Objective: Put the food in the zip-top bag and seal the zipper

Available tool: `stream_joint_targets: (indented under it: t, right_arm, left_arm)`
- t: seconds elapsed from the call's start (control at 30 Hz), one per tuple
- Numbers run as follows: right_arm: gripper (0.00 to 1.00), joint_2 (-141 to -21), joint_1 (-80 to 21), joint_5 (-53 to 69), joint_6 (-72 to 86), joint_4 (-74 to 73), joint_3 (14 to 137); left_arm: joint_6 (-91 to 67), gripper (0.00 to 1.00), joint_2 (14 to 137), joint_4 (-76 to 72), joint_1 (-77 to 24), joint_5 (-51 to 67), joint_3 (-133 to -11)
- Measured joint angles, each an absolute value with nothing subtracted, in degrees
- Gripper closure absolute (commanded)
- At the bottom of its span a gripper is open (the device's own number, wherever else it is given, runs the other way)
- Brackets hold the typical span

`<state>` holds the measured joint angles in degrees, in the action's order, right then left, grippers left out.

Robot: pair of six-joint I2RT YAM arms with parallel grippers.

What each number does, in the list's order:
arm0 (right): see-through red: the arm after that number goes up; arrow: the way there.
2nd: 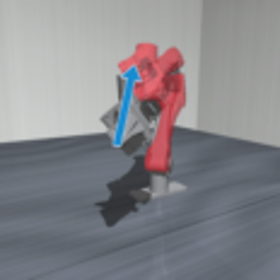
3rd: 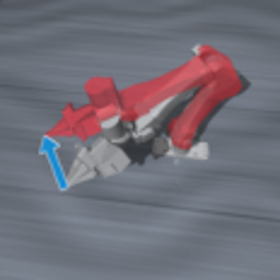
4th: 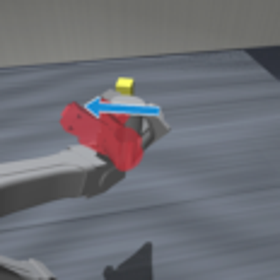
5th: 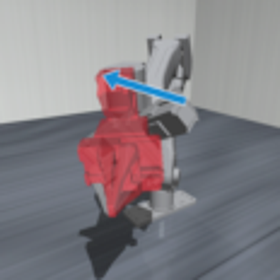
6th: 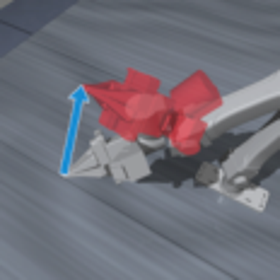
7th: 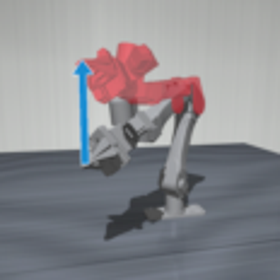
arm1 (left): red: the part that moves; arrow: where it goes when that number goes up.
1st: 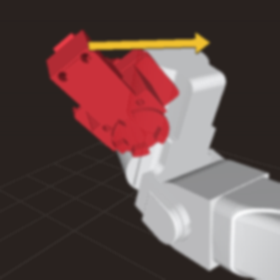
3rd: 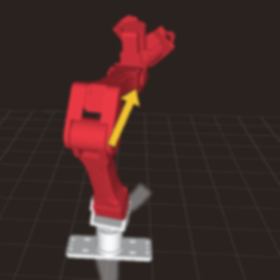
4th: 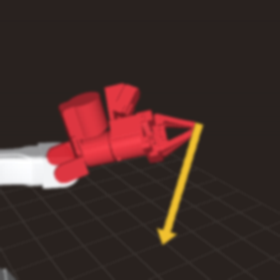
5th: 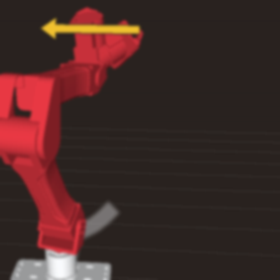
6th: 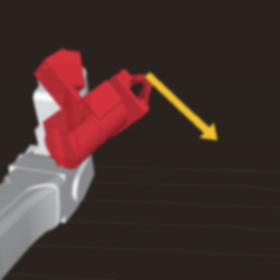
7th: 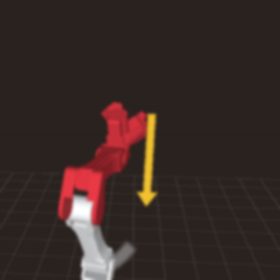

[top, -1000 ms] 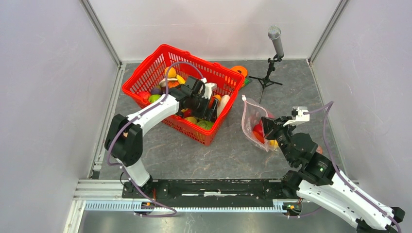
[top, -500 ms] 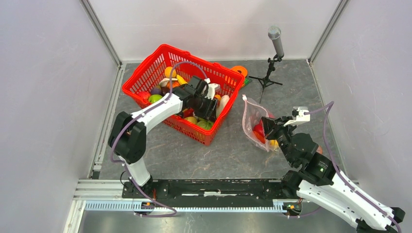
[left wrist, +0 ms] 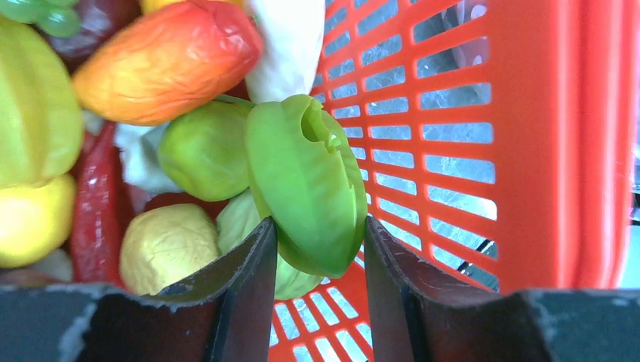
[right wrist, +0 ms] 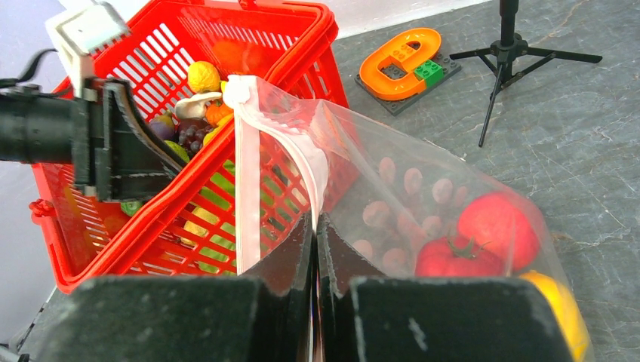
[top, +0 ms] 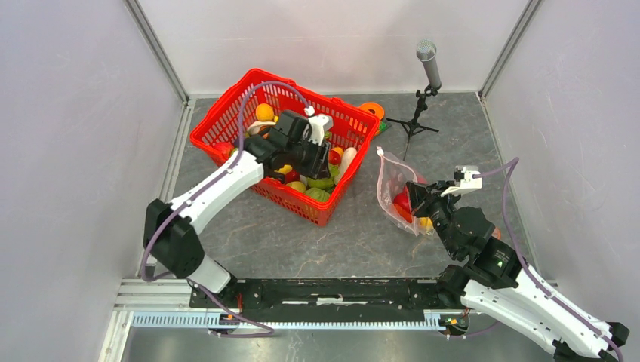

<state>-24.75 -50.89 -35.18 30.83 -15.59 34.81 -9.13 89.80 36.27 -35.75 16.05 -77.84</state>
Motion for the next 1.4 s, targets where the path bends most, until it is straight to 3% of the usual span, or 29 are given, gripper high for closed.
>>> stream_joint_targets:
  t: [0.3, 0.6, 1.03, 1.4]
  right_arm:
    - [0.93, -24.73, -50.89, -35.18, 30.83, -15.59, 34.81]
    - [0.93, -24.69, -50.89, -35.11, 30.83, -15.55, 34.81]
    - [0.93, -24.32, -50.89, -34.98, 30.83, -15.53, 34.79]
    - [0.93, -24.27, -50.89, -33.65, 29.67, -13.74, 34.76]
  left_arm:
    - [-10.72, 0.75, 78.32, 31.99, -35.75, 13.52, -76.12]
    - [-15.35, 0.73, 66.72, 18.24, -36.12, 16.67, -70.41]
    - [-11.92, 0.72, 72.40, 13.93, -52.80, 22.79, -72.42]
    - [-8.71, 0.72, 82.08, 18.92, -56.58, 20.75, -79.99]
